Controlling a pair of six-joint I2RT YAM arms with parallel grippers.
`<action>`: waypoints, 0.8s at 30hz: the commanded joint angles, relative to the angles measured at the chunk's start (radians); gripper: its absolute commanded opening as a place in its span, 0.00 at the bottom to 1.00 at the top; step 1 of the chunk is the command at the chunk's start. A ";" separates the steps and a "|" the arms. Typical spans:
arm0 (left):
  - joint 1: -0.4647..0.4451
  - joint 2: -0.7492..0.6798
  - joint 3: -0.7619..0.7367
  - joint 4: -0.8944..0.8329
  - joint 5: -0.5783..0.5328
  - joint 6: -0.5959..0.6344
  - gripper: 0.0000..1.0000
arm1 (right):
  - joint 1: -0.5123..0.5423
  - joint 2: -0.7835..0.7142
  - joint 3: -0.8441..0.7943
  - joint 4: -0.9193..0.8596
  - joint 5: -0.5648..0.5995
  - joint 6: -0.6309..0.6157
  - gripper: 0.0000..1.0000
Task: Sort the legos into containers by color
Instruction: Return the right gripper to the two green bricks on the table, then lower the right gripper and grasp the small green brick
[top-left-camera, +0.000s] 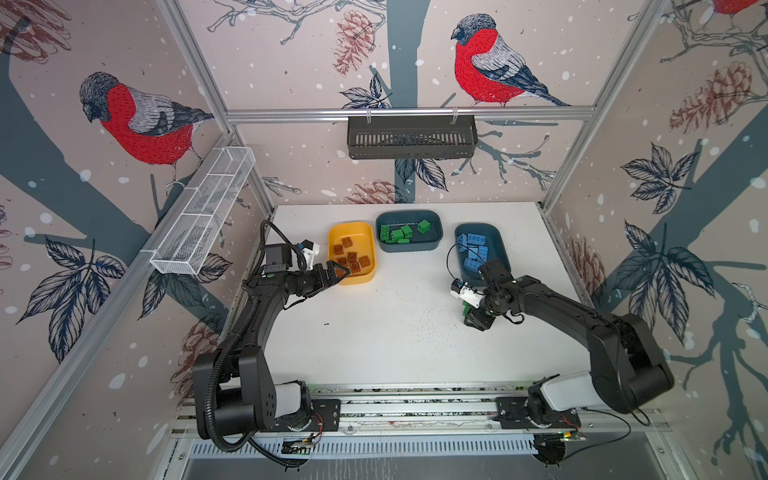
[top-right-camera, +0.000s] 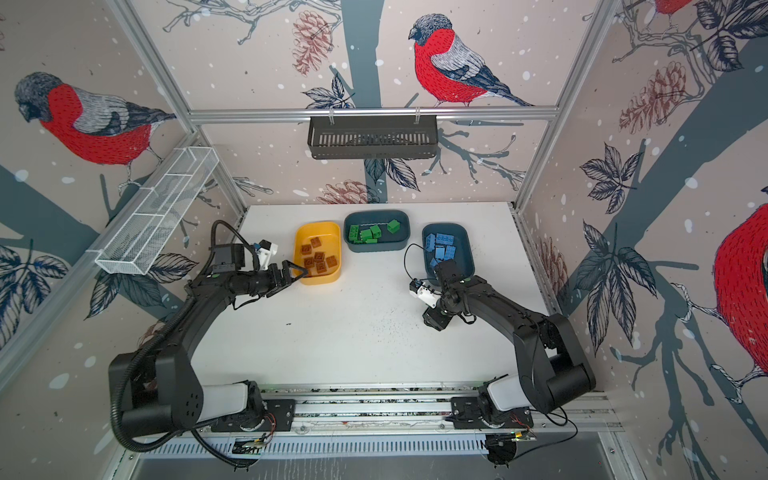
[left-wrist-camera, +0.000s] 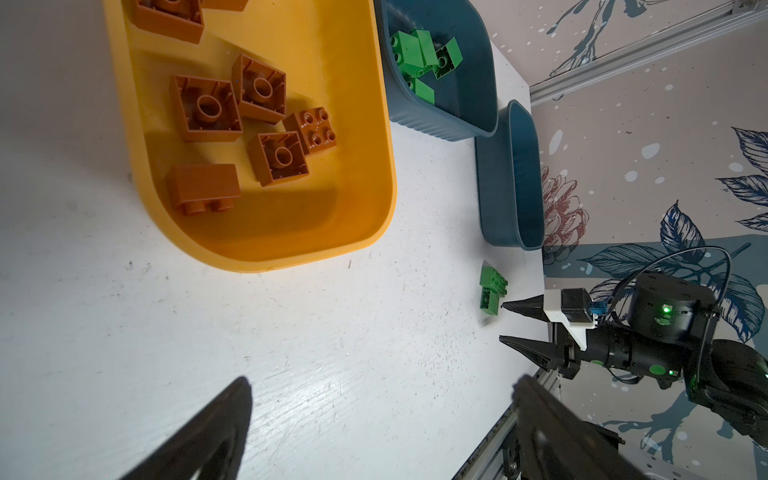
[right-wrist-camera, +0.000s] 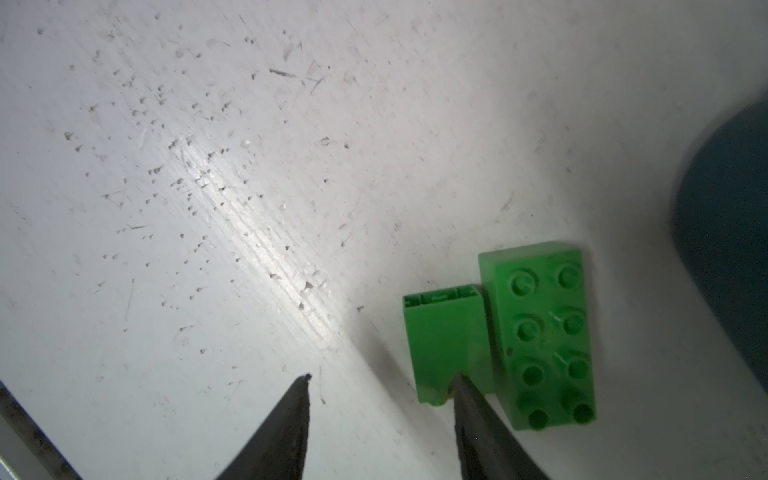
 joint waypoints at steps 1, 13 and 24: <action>0.001 0.001 -0.002 0.007 0.004 0.014 0.97 | 0.005 0.005 0.003 0.022 0.026 -0.009 0.56; 0.001 0.000 -0.013 0.012 0.005 0.014 0.97 | 0.014 0.043 0.012 0.040 0.068 -0.018 0.56; 0.001 -0.006 -0.023 0.012 0.005 0.015 0.97 | 0.034 0.064 0.013 0.034 0.038 -0.017 0.51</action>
